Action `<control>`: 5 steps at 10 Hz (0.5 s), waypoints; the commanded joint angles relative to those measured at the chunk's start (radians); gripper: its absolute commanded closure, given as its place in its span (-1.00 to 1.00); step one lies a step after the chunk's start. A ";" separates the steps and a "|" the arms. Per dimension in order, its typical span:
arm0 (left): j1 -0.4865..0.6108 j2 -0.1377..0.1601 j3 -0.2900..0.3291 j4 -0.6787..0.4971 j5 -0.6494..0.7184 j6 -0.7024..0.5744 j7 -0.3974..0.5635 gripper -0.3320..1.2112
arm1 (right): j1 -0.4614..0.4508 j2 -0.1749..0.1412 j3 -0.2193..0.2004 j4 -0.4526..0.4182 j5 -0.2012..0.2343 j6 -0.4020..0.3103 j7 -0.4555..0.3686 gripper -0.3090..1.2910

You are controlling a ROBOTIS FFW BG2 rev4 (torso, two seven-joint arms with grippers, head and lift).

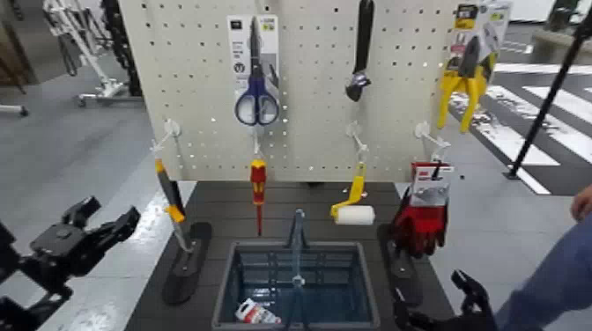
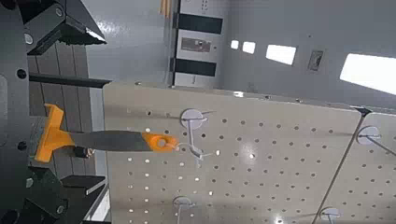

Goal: Put the yellow paint brush into the crate.

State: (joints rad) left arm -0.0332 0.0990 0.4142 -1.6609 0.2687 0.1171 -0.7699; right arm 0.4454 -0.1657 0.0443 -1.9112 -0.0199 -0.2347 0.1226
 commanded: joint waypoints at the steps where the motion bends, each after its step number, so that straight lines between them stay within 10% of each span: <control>1: -0.068 0.037 0.015 0.075 0.010 0.046 -0.081 -0.27 | -0.008 0.000 0.006 0.006 0.000 0.002 0.002 -0.43; 5: -0.165 0.103 -0.008 0.182 0.009 0.096 -0.209 -0.25 | -0.024 0.003 0.014 0.017 0.000 0.008 0.009 -0.43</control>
State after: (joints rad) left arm -0.1826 0.1942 0.4132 -1.4963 0.2778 0.2087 -0.9762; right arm 0.4239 -0.1623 0.0582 -1.8963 -0.0199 -0.2272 0.1320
